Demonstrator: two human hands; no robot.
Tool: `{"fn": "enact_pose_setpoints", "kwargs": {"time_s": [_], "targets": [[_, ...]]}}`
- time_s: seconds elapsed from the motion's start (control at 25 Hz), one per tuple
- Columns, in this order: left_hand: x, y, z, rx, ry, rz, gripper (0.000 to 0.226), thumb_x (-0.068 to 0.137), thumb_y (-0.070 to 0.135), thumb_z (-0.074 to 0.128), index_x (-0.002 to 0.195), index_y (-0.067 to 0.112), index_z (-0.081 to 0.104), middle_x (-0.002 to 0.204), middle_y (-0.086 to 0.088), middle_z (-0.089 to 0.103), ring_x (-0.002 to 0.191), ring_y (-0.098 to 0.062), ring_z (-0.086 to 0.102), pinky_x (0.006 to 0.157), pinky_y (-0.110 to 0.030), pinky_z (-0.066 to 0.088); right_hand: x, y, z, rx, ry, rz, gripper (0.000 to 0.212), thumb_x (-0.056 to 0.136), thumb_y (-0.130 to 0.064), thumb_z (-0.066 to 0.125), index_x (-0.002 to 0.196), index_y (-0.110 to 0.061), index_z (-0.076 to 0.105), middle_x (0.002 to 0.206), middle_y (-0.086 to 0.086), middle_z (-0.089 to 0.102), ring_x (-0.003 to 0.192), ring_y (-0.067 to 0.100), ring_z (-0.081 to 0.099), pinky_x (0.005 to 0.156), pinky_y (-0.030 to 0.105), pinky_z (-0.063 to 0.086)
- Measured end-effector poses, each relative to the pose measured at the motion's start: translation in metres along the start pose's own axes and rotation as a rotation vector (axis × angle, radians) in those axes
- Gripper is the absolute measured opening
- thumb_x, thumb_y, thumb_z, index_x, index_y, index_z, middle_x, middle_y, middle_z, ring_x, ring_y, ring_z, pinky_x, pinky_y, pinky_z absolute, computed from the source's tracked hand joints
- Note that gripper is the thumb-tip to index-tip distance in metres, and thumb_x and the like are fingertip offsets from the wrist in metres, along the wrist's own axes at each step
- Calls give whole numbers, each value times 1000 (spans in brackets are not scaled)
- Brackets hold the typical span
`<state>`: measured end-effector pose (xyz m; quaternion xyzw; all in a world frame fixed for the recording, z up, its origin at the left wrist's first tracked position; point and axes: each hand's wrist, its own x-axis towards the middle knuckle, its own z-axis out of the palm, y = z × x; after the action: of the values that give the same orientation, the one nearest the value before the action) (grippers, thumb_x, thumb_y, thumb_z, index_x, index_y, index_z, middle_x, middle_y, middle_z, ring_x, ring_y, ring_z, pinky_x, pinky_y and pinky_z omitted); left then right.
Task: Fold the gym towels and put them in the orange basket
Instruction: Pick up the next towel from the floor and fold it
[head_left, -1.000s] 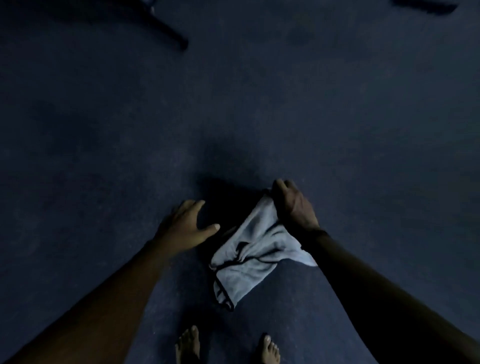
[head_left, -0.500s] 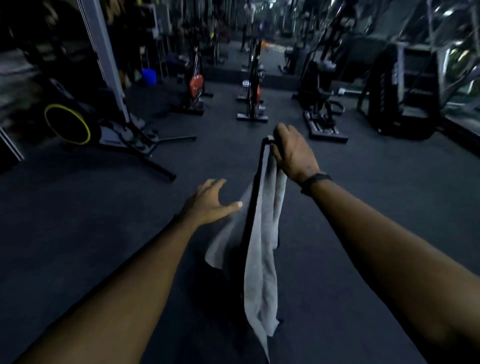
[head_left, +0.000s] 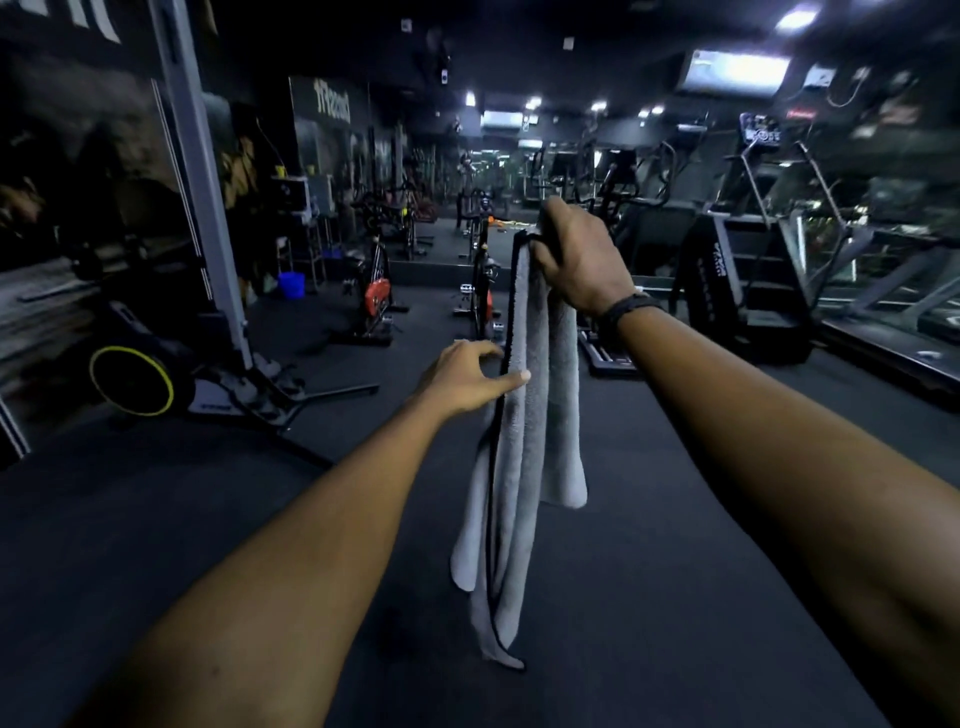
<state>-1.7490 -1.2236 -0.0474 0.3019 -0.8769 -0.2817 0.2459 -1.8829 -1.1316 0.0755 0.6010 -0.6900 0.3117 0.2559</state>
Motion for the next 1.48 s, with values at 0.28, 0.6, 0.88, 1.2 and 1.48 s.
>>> {"fn": "enact_pose_setpoints", "kwargs": {"time_s": [0.28,0.6,0.88,1.2,1.48], "targets": [[18,21,-14,-341,151,-32,7,95,10,54,90,8,59,73,1,49,67,-13,42,61,-26,31,-7,3,-14,117,-6,114,25,89,-24,66,99,-9,47,94,8,57,81,20,45,67,29,33],[32,26,-63,-505,230,-83,26,100,10,46,123,8,56,117,-7,62,99,-17,56,79,-25,42,-18,34,-8,-17,-349,406,50,71,-28,84,107,-5,58,112,16,59,102,32,59,86,39,51],[30,48,-87,-680,245,-122,23,101,16,43,90,14,63,87,-5,66,76,-17,60,70,-27,46,-39,-24,4,350,-624,326,53,77,-58,69,70,-5,65,62,6,65,49,16,59,49,28,53],[18,38,-119,-991,255,-188,17,101,17,45,91,14,59,81,-7,66,68,-19,62,62,-26,50,-40,-52,26,613,-393,283,29,98,-8,43,70,-10,51,69,6,66,48,6,63,46,31,54],[4,46,-139,-1069,264,-178,17,98,13,48,89,11,63,72,-8,69,64,-21,64,61,-29,52,-46,-58,42,457,-858,260,41,78,-37,78,90,-3,60,90,15,68,80,25,69,52,32,57]]}}
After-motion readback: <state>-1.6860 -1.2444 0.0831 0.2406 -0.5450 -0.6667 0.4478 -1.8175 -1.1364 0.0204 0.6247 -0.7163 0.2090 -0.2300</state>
